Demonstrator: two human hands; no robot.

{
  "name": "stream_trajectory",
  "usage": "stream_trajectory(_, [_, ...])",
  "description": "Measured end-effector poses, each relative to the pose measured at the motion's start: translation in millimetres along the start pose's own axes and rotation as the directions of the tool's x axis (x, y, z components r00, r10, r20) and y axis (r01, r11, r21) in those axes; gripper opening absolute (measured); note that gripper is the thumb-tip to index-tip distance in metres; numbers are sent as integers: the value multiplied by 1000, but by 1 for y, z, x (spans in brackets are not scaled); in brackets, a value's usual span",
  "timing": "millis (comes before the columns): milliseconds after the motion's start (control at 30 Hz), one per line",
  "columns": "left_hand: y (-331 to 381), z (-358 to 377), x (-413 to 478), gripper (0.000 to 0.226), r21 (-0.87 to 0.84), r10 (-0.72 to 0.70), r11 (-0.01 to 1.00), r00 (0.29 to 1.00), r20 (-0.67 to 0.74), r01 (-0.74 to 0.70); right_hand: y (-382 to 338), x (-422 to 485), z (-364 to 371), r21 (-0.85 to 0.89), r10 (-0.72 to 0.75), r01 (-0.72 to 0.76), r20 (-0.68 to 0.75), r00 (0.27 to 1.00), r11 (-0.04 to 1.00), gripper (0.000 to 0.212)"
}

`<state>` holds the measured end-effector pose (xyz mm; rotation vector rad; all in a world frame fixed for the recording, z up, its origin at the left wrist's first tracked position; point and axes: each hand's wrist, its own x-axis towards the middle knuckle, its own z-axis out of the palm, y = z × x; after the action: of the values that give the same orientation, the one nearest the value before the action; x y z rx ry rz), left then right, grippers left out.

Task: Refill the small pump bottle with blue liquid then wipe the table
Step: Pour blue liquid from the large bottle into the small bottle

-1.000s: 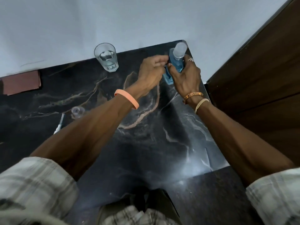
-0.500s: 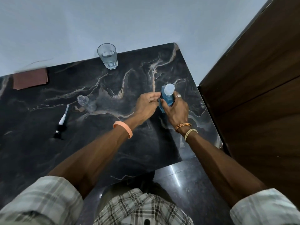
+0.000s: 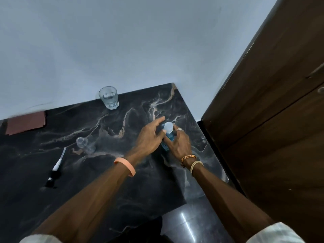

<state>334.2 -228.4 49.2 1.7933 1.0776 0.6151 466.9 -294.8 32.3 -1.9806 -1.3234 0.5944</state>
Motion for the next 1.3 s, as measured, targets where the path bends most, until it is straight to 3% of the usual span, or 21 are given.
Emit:
stream_trajectory(67, [11,-2,5,48,117,105,986,991,84,-115,1,1,-3,-44,12,-11,35,999,999,40])
stream_trajectory(167, [22,-3,11,39,241,179,948,976,127,-206,1,2,-1,-58,50,-49,29,998,997,49])
stream_trajectory(267, [26,-5,10,50,248,230,934,964,132,-257,0,1,2,-33,50,-50,-23,998,998,49])
stream_trajectory(333, [22,-5,10,43,262,259,925,961,95,-275,0,1,3,-47,41,-44,-53,998,998,43])
stream_trajectory(433, [16,-4,14,38,315,258,913,965,47,-259,1,2,3,-61,39,-43,-66,997,997,41])
stream_trajectory(600, [10,-4,18,43,335,275,888,948,161,-315,4,2,6,-113,24,-29,-46,999,993,42])
stream_trajectory(733, [10,-4,20,40,340,266,899,961,74,-275,5,4,6,-122,33,-38,-45,998,992,38])
stream_trajectory(867, [10,-3,21,46,335,253,896,955,155,-291,6,3,5,-106,18,-24,-51,999,994,38])
stream_trajectory(1000, [10,-4,24,38,340,250,902,964,94,-267,7,4,7,-122,51,-56,-43,998,991,39])
stream_trajectory(1133, [9,-2,26,53,350,242,896,962,129,-272,6,2,4,-78,-10,4,-69,998,997,30])
stream_trajectory(1300, [7,-1,30,35,357,256,892,961,102,-276,7,3,6,-90,42,-46,-54,998,995,32])
